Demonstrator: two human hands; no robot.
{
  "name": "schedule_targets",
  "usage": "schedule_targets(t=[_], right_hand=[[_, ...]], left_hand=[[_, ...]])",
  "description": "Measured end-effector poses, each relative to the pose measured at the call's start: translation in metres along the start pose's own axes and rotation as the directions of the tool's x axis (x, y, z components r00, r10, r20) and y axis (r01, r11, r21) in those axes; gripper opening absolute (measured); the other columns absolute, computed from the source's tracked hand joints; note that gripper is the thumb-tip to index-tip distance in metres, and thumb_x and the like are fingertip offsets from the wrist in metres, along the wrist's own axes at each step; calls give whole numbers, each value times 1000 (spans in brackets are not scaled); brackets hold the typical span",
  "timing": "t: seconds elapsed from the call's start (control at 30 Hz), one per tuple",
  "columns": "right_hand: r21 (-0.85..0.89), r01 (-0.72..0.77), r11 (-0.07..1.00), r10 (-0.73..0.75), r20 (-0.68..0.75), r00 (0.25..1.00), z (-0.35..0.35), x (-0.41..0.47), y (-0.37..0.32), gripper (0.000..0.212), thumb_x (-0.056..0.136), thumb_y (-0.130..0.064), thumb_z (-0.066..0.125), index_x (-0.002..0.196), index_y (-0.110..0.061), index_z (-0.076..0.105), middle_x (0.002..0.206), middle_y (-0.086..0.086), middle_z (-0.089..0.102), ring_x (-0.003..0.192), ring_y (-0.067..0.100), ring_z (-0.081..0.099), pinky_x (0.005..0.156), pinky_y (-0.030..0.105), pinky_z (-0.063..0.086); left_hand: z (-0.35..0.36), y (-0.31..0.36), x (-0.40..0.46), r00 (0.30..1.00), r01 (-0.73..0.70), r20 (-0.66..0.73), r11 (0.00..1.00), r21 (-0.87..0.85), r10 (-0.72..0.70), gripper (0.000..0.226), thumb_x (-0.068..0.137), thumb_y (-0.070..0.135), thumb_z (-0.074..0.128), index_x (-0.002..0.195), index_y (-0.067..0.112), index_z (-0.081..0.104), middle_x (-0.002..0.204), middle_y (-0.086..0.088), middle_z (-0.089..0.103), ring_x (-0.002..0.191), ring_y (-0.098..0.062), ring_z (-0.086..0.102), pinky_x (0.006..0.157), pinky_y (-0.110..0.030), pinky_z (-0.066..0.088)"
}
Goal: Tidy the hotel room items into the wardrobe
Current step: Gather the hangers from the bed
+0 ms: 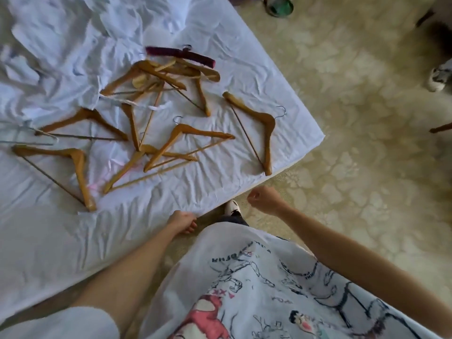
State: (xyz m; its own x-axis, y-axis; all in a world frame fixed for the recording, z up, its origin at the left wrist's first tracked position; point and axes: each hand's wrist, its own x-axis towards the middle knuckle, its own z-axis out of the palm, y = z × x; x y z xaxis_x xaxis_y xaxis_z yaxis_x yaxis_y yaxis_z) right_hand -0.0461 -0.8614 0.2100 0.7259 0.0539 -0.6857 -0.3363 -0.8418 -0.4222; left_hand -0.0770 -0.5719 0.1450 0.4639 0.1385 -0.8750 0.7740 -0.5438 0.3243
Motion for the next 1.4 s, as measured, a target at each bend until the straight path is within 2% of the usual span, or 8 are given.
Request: schedule_targets(t=[0.33,0.5,0.77,0.87,0.97,1.13,1.27,1.4], right_hand=[[-157,-133,979,141,43,989,-163,106,90,21,91,-19,60,90,-7,76,84,7,74,86,24,69,80,37,55],[-149,-104,983,127,159,979,-194,173,94,18,94,-22,61,94,-10,75,83,4,75,80,19,68,77,32,53],[-102,-182,978,200,204,958,-172,296,111,24,93,-25,59,107,-10,71,93,4,75,84,20,68,79,36,57],[-72,-252,965,258,79,963,-148,331,112,42,92,-40,64,123,-13,59,111,5,69,104,26,64,84,38,53],[51,-312,949,315,-41,948,-117,364,112,58,85,-48,72,123,-10,51,109,5,64,103,28,63,79,36,50],[246,-367,897,427,-266,865,-82,385,111,28,88,-35,66,99,-11,55,84,5,60,82,30,62,66,34,47],[469,-272,840,416,-236,878,-82,369,99,14,94,-26,61,90,-13,64,74,2,66,73,21,68,62,29,53],[605,-230,762,406,-170,898,-112,330,61,24,94,-29,64,79,-10,65,65,4,64,58,16,63,59,29,51]], left_hand=[[29,202,28,996,-93,-16,979,-182,92,19,93,12,54,84,8,70,79,-11,73,59,-18,63,53,-26,52],[22,250,78,991,-43,-130,972,-232,13,20,92,19,53,82,16,70,80,-5,75,67,-17,70,68,-34,62],[-34,253,196,896,128,-408,981,-144,-176,22,91,21,58,106,16,73,114,-11,71,110,-34,64,92,-40,54],[-54,232,243,821,169,-530,977,-132,-214,32,88,19,64,119,14,66,128,-11,64,122,-34,56,99,-43,48],[-69,206,286,729,212,-662,977,-24,-174,52,83,18,71,132,10,54,138,-15,49,128,-36,48,106,-49,42],[-87,176,333,682,220,-725,972,84,-92,42,87,20,69,126,8,58,133,-18,53,125,-39,49,106,-50,42],[-92,166,319,738,163,-675,977,136,-29,28,89,28,66,110,10,68,112,-21,69,111,-43,60,95,-47,50],[-91,177,249,813,168,-562,986,-22,-151,30,90,43,66,103,17,70,106,-13,71,106,-39,64,80,-38,47]])
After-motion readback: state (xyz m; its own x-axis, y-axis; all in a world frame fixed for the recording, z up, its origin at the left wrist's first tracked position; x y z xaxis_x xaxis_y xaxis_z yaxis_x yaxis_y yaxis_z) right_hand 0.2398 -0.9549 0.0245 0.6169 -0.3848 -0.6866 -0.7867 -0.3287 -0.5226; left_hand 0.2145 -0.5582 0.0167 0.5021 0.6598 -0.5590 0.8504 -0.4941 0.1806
